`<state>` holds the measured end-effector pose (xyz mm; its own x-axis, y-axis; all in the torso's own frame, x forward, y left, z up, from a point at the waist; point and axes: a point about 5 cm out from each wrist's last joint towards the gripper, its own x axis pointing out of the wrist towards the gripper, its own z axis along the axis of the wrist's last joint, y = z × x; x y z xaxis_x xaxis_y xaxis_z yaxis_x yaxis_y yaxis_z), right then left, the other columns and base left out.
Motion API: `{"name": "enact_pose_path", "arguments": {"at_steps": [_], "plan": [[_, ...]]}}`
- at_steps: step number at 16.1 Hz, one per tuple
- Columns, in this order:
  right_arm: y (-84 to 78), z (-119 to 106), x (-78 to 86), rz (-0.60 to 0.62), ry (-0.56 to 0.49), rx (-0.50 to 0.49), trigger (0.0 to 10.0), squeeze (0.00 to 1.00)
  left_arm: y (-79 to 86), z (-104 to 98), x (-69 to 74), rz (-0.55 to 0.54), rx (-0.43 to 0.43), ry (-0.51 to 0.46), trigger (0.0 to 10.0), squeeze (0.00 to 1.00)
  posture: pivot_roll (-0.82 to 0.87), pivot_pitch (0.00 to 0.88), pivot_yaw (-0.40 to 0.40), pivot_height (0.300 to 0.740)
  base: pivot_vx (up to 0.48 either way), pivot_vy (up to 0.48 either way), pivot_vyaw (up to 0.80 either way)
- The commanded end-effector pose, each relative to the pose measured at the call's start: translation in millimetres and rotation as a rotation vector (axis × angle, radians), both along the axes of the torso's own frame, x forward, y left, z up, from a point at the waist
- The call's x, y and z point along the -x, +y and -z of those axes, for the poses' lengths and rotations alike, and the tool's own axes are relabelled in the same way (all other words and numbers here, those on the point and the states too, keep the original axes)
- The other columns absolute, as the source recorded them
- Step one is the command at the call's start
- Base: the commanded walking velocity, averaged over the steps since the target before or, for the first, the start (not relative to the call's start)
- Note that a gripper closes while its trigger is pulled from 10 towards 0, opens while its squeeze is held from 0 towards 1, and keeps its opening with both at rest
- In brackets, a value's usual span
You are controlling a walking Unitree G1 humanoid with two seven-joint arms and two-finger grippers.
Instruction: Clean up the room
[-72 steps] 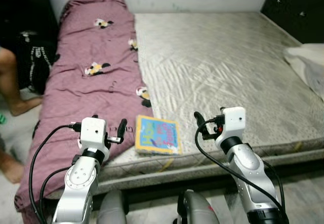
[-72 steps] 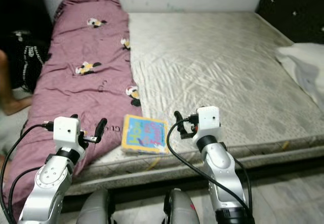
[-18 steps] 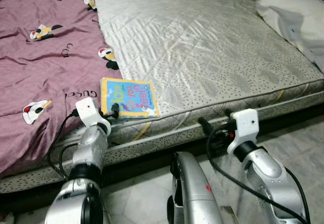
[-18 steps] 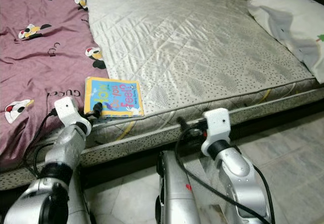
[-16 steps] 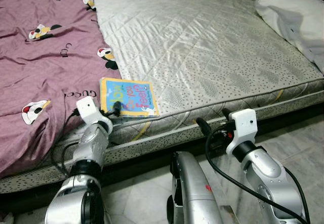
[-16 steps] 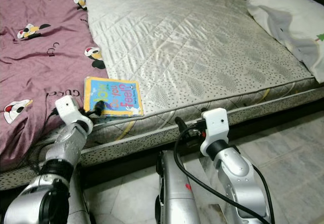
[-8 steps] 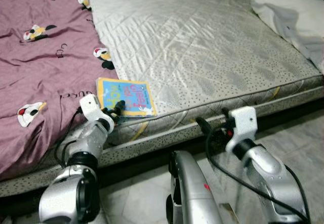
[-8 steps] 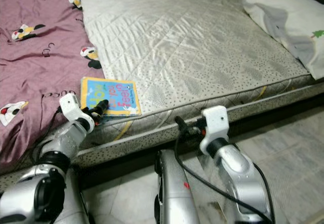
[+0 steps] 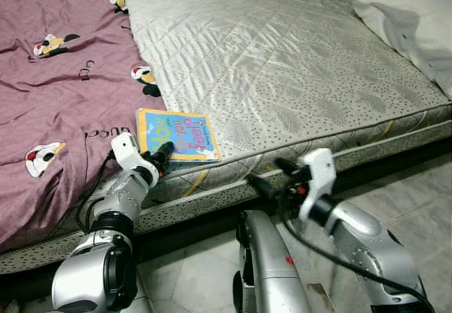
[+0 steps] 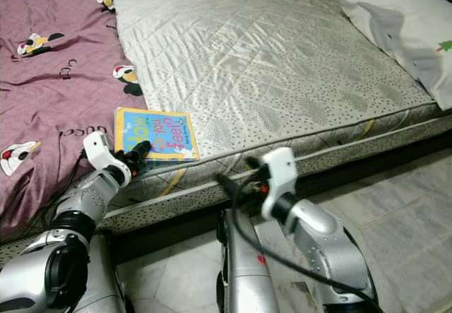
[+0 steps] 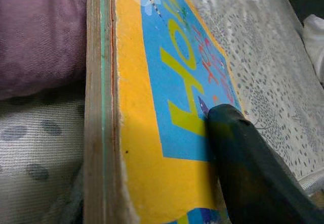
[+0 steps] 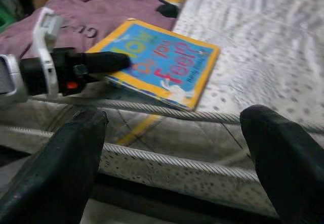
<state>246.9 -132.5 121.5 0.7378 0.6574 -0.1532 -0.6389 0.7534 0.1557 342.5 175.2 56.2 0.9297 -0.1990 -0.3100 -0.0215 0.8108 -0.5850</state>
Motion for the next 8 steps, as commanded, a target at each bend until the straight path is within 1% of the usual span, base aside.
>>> {"name": "enact_pose_path", "arguments": {"at_steps": [1,3,6,8], "plan": [[-1.3,-2,-3.0,0.009,-0.026,0.022,10.0,0.00,-4.5,-2,-2.1,0.020,-0.007,-0.002,0.0,0.00,-0.19,0.054,-0.076,0.489,0.000,0.000,0.00],[-0.9,-3,-5.7,0.019,-0.033,0.019,10.0,0.00,-5.0,-3,-3.2,0.023,-0.006,-0.005,0.0,0.00,-0.19,0.053,-0.076,0.489,0.000,0.000,0.00],[4.2,-2,-7.5,-0.013,-0.040,0.062,10.0,0.00,-2.6,-11,-7.5,0.020,-0.003,-0.029,0.0,0.00,-0.18,0.049,-0.070,0.489,0.000,0.000,0.00],[6.0,0,-7.9,-0.007,-0.048,0.075,10.0,0.00,0.2,-16,-9.6,0.011,-0.020,-0.061,0.0,0.00,-0.17,0.045,-0.066,0.489,0.000,0.000,0.00]]}}
